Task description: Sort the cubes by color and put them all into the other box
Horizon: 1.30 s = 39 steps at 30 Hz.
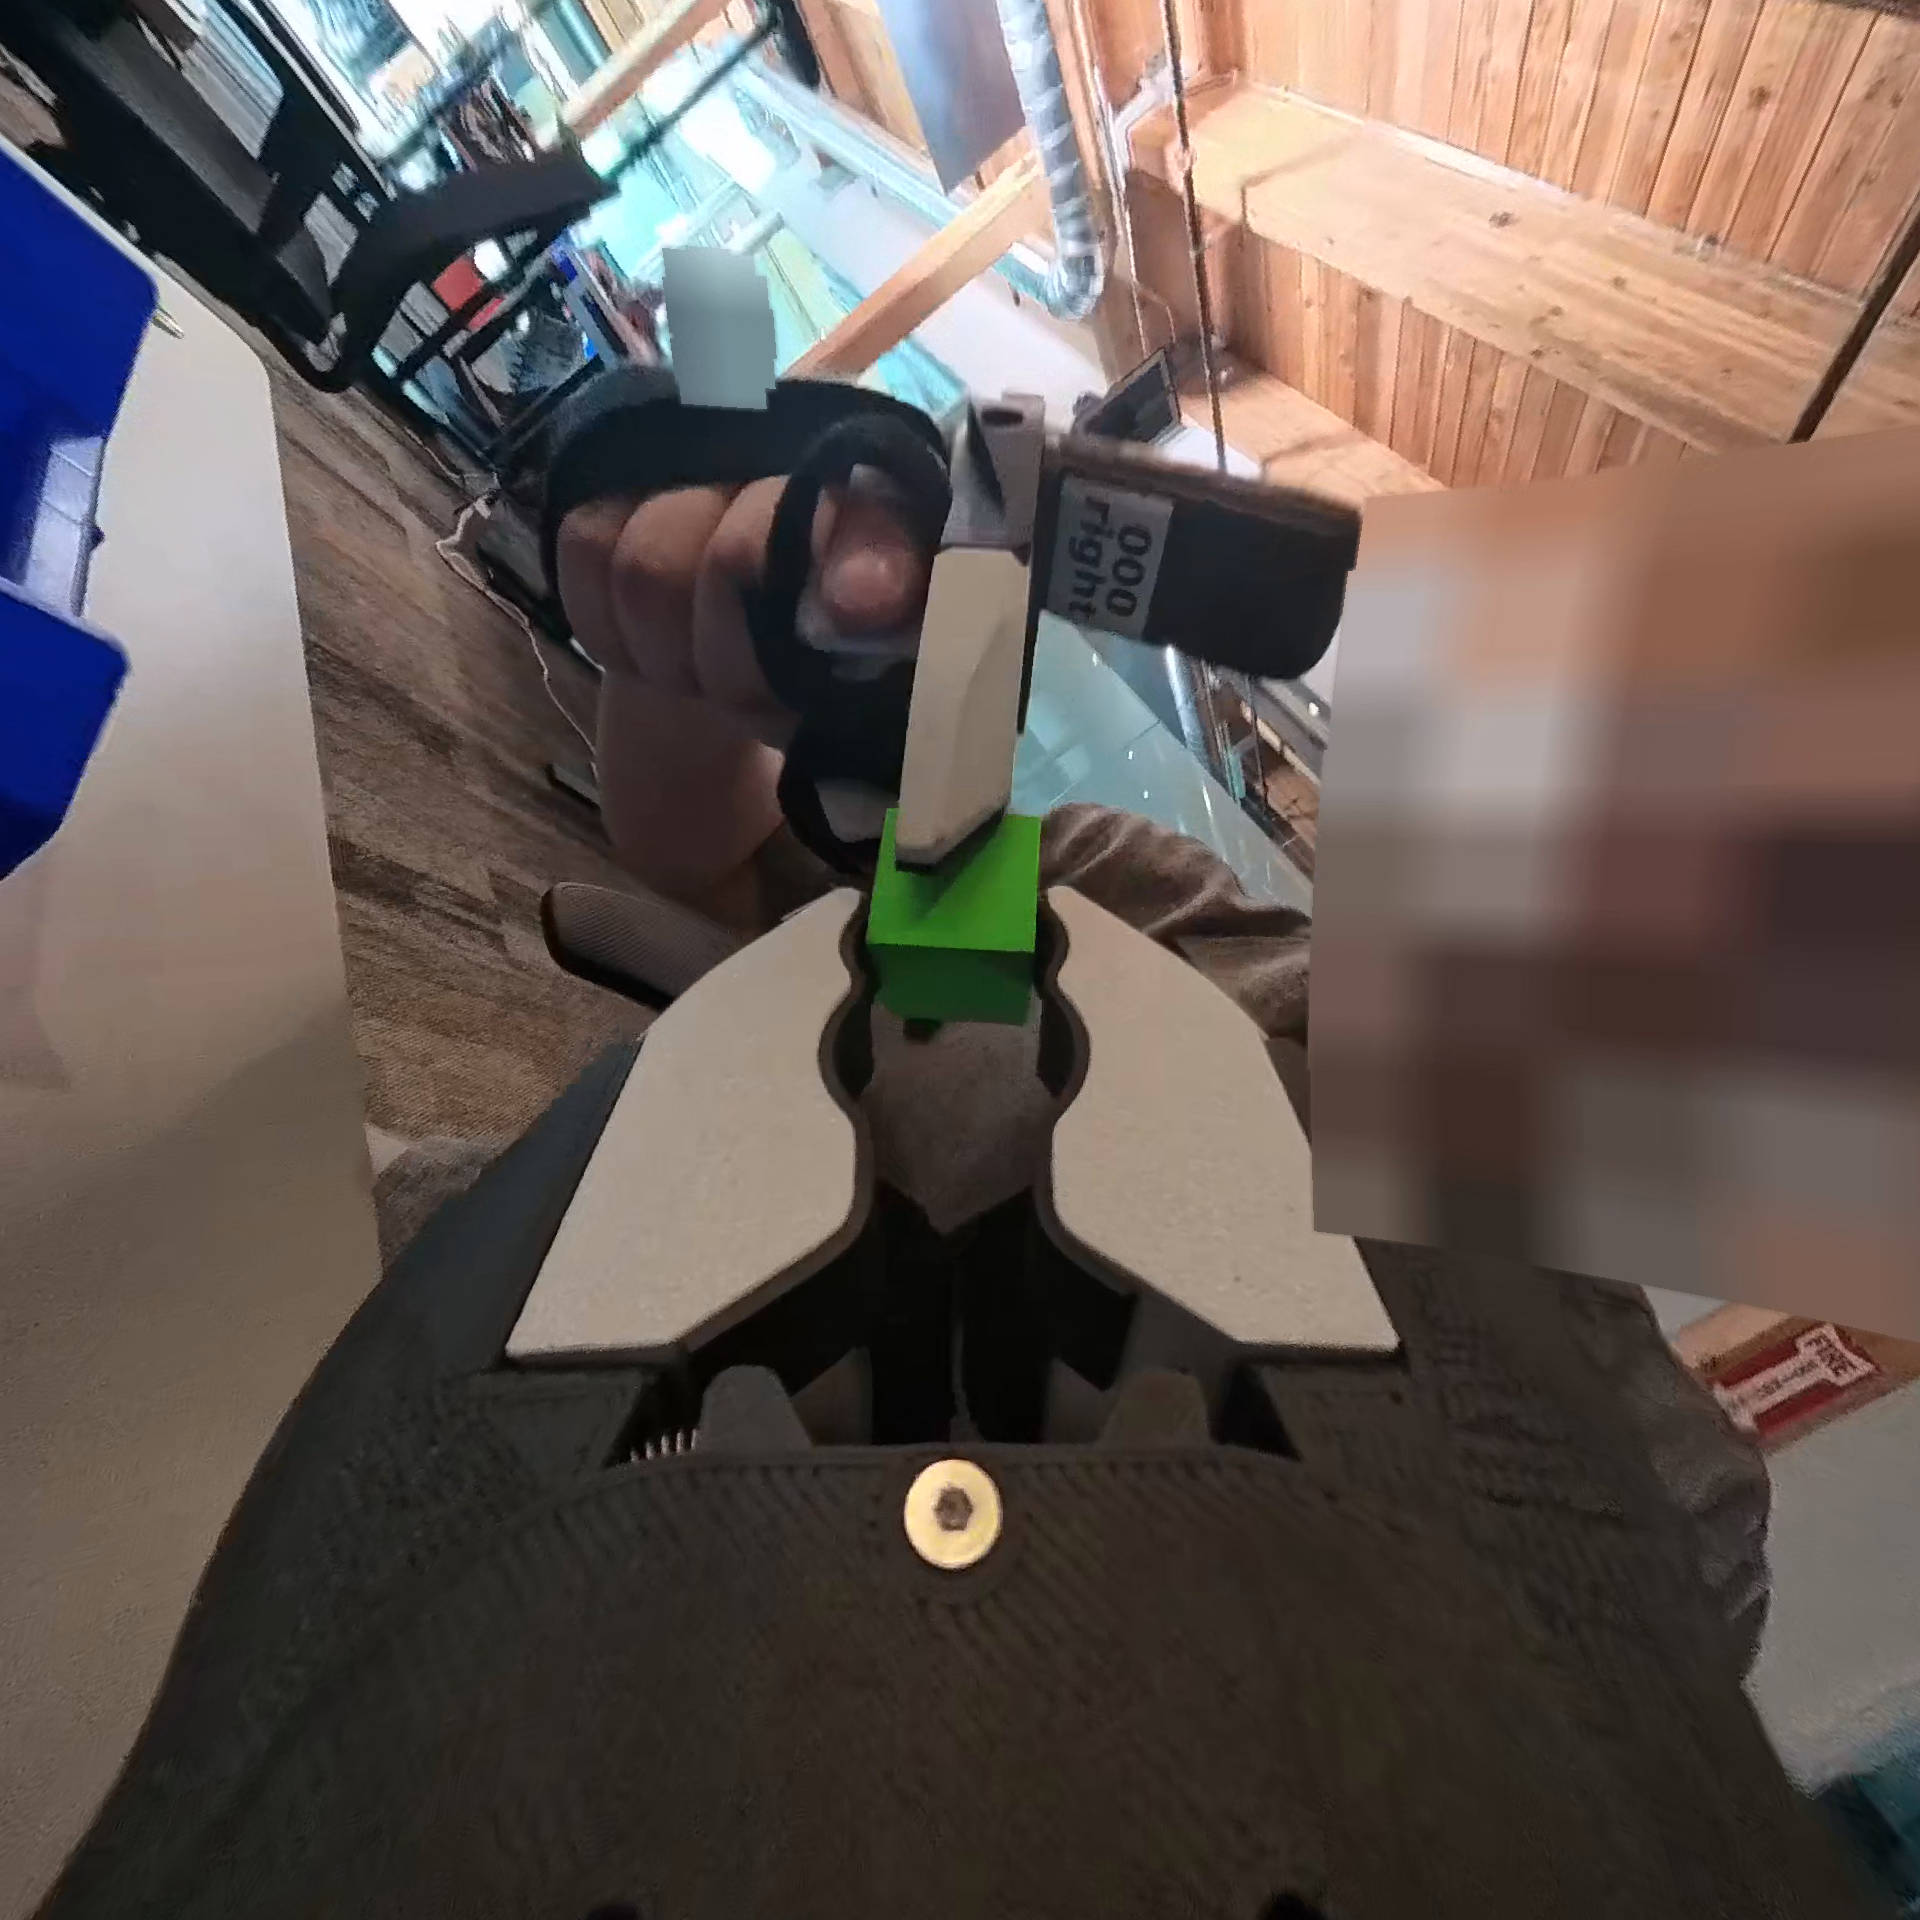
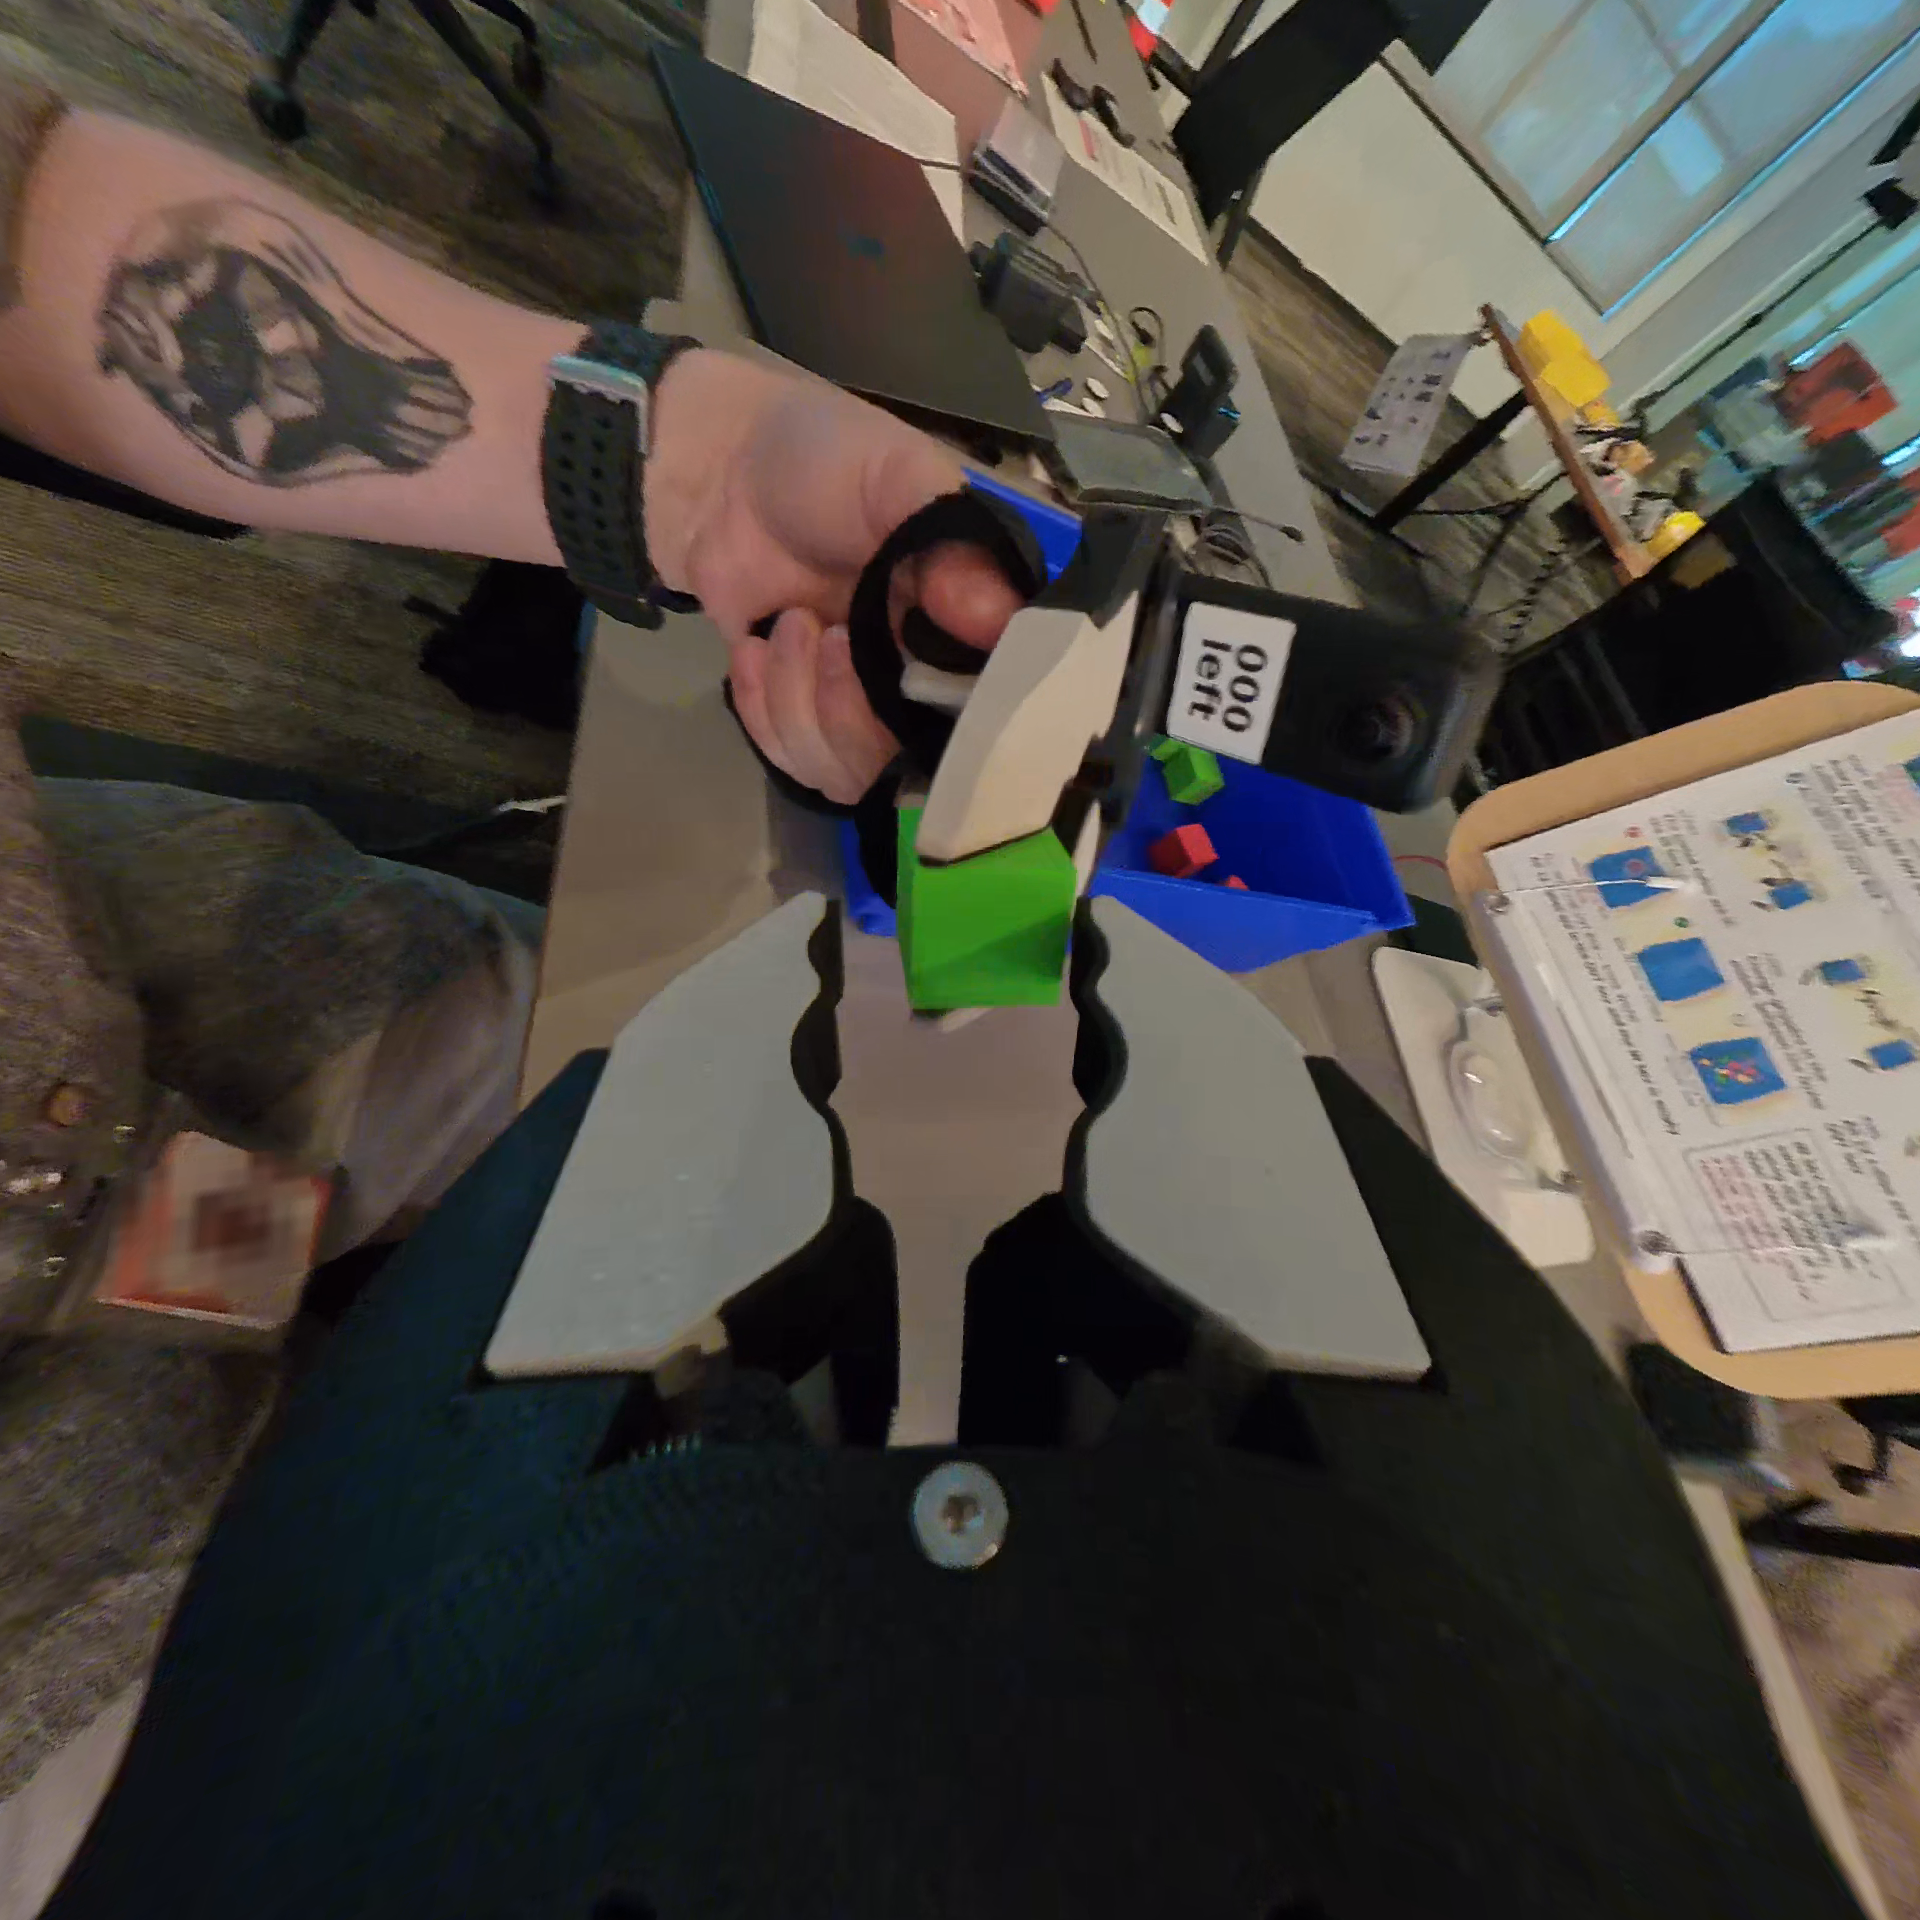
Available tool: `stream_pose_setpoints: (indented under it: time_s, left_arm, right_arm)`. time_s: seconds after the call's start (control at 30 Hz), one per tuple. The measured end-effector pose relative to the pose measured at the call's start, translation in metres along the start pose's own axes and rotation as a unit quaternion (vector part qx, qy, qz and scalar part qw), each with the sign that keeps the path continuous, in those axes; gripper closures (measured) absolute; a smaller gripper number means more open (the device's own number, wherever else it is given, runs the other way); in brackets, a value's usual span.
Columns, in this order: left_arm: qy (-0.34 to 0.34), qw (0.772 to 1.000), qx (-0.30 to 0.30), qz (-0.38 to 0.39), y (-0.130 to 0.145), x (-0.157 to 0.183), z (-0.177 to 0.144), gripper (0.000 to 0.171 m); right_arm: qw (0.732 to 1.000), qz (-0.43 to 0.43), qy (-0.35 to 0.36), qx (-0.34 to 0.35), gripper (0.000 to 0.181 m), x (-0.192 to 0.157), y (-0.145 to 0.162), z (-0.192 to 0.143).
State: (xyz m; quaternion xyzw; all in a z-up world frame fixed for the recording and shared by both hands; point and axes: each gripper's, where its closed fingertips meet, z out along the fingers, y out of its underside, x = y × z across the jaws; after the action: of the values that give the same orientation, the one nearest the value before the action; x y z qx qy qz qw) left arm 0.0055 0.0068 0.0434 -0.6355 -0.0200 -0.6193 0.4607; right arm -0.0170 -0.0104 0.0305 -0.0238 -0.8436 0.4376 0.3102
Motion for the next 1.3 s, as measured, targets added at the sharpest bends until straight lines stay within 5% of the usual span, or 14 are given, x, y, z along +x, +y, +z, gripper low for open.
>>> stream_pose_setpoints:
  time_s: [0.03, 0.27, 0.43, 0.6, 0.73, 0.93, 1.1, 1.3]
  left_arm:
    - [0.0, 1.0, -0.012, 0.001, 0.003, -0.001, 0.002, 0.142]
    - [0.0, 0.999, -0.036, -0.006, 0.01, -0.007, 0.007, 0.142]
    - [-0.006, 0.998, 0.066, 0.017, -0.02, -0.003, -0.015, 0.135]
    - [-0.17, 0.973, 0.128, 0.091, -0.039, -0.006, -0.064, 0.139]
    - [-0.231, 0.949, 0.167, 0.135, -0.049, 0.012, -0.096, 0.14]
    - [-0.261, 0.925, 0.211, 0.178, -0.055, 0.035, -0.127, 0.143]
    - [-0.259, 0.926, 0.21, 0.178, -0.053, 0.037, -0.129, 0.144]
    - [-0.285, 0.922, 0.196, 0.174, -0.048, 0.035, -0.136, 0.144]
  right_arm:
    - [1.0, 0.006, -0.01, 0.004, 0.14, -0.002, -0.001, 0.001]
    - [1.0, 0.014, -0.018, 0.001, 0.153, -0.009, 0.003, 0.005]
    - [0.999, 0.038, 0.008, -0.008, 0.153, 0.018, 0.016, -0.023]
    - [0.988, 0.11, 0.046, -0.099, 0.153, 0.08, 0.07, -0.085]
    - [0.955, 0.186, -0.014, -0.231, 0.153, 0.081, 0.143, -0.103]
    - [0.912, 0.222, -0.097, -0.331, 0.153, 0.05, 0.22, -0.079]
    - [0.909, 0.23, -0.097, -0.333, 0.153, 0.066, 0.249, -0.041]
    - [0.857, 0.266, -0.158, -0.411, 0.153, 0.057, 0.289, -0.024]
